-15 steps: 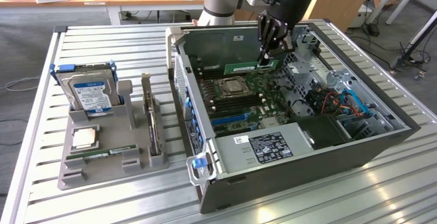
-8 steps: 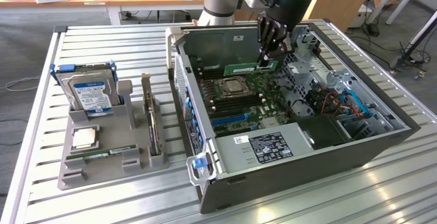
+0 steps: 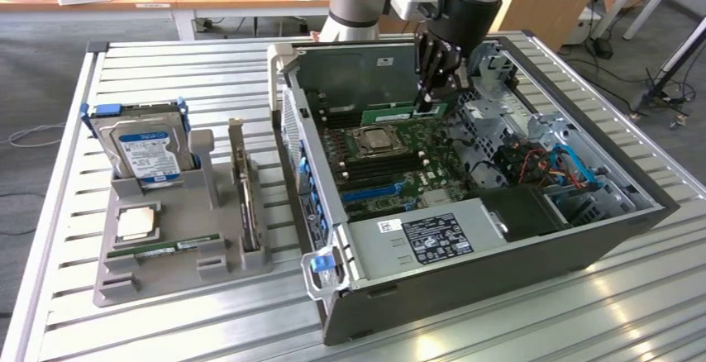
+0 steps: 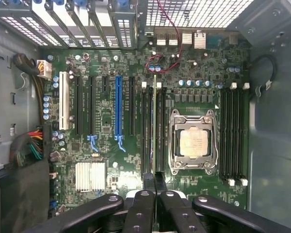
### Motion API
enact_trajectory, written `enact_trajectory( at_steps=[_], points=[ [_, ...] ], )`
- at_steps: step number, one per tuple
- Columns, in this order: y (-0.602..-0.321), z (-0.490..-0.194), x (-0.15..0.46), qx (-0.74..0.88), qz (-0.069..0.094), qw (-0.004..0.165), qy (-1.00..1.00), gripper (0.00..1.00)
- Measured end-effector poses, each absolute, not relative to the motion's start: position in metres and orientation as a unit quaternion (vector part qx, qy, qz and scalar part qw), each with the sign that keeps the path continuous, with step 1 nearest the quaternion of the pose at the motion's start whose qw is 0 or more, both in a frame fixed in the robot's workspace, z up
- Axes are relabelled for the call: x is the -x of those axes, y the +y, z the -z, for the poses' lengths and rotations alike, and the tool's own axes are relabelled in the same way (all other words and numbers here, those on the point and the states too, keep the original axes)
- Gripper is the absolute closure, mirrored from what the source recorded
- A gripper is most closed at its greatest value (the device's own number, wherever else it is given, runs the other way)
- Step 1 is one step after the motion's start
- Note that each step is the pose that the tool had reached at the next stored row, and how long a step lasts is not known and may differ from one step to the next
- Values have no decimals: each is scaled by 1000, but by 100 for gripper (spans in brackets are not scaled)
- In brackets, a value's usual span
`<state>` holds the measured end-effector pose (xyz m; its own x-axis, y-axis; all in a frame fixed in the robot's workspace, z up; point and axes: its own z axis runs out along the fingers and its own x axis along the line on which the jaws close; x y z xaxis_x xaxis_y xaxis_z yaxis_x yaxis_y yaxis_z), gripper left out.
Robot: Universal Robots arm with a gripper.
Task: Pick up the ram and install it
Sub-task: 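Insert the ram into the slot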
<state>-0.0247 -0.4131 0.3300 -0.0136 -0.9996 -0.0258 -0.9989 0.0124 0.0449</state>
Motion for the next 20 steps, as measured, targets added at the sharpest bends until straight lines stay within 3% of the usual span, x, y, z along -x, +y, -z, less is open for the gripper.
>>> enact_trajectory(
  at_steps=[20],
  points=[
    [-418,-326,25,-702,25,7,-711,88]
  ],
)
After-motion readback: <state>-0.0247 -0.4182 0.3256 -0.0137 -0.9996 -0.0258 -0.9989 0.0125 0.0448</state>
